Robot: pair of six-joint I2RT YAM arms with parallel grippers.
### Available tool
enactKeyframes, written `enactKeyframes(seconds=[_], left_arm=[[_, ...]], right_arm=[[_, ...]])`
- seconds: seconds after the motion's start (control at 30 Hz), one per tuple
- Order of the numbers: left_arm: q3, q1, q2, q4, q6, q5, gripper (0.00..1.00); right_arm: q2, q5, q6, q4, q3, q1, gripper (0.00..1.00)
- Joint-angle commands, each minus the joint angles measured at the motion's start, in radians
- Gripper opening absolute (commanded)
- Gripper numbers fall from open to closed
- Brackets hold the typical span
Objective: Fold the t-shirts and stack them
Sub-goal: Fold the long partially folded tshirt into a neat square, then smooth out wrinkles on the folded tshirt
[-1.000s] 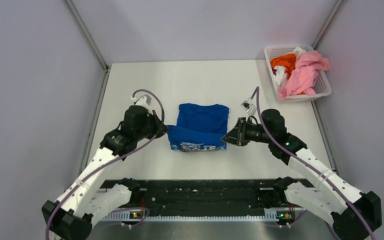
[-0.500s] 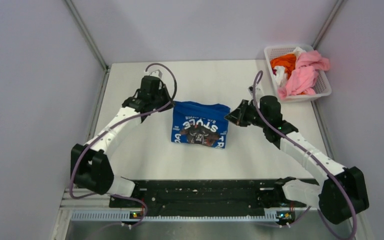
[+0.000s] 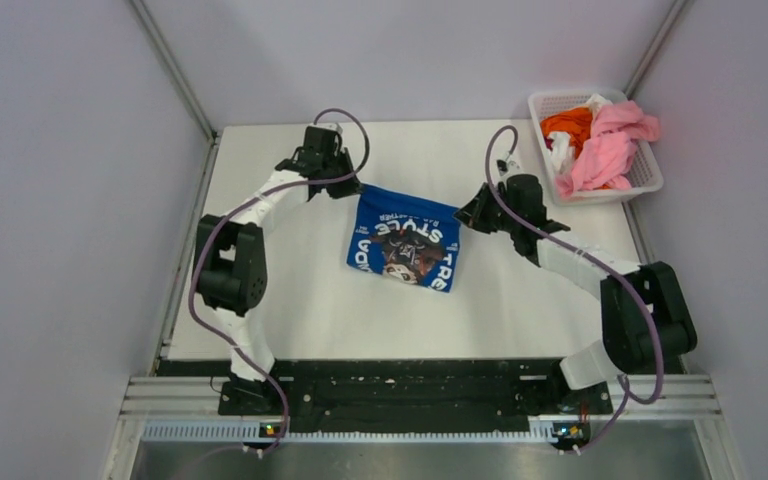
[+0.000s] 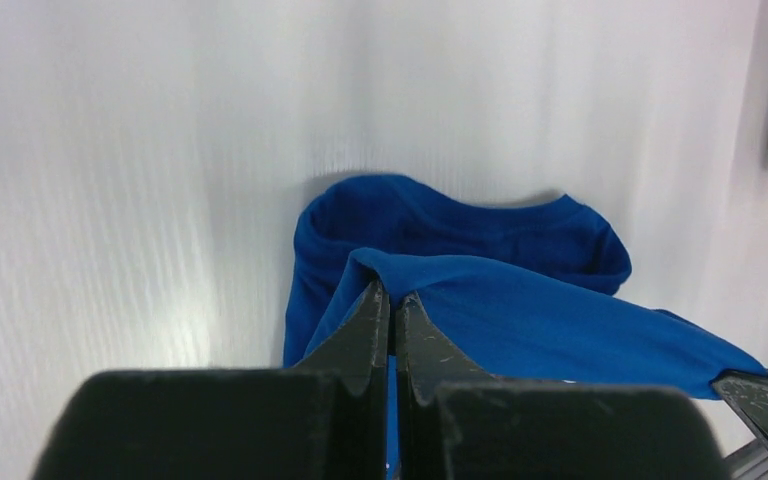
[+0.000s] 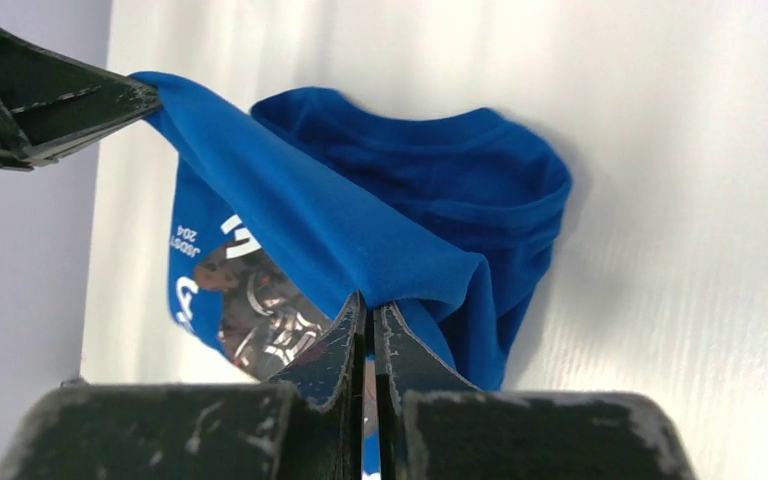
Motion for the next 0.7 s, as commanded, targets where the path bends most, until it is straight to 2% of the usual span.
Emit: enactKeyframes(seconds=[0.0,0.03,0.07,0.1,0.13,0.2,0.23,0.27,0.33,0.4,0.53,0.67], left_arm=[[0.133,0.023,0.110,0.022,0.039,0.040,0.00],[0.160,0.024,0.137,0.009,0.045,0.046,0.03],[0.184,0.025,0.161,-0.003,0.049,0.048,0.14],[0.206,0.026,0.181,-0.013,0.055,0.050,0.25],[0.225,0.025,0.199,-0.023,0.059,0.046,0.37],[0.264,0.026,0.222,-0.049,0.065,0.037,0.53],[0.282,0.026,0.230,-0.059,0.069,0.037,0.85],[0.296,0.026,0.229,-0.070,0.070,0.038,0.97],[0.304,0.026,0.216,-0.078,0.075,0.057,0.99],[0.291,0.024,0.188,-0.076,0.071,0.099,0.99],[0.201,0.003,0.076,-0.079,0.086,0.176,0.99],[0.025,-0.035,-0.038,-0.029,0.094,0.315,0.99]], right_arm=[[0.087,0.027,0.007,0.111,0.048,-0.042,0.00],[0.114,0.030,0.010,0.119,0.055,-0.046,0.00],[0.142,0.028,0.011,0.124,0.067,-0.052,0.00],[0.169,0.024,0.015,0.129,0.081,-0.057,0.05],[0.205,0.015,0.020,0.131,0.098,-0.064,0.15],[0.251,-0.012,0.026,0.121,0.143,-0.077,0.39],[0.264,-0.014,0.026,0.113,0.160,-0.078,0.52],[0.268,-0.010,0.024,0.105,0.181,-0.080,0.66],[0.258,-0.002,0.022,0.087,0.191,-0.079,0.86],[0.229,0.000,0.026,0.085,0.179,-0.078,0.97],[0.142,-0.035,0.015,0.109,0.122,-0.059,0.99],[0.082,-0.163,0.036,0.255,0.041,-0.014,0.99]])
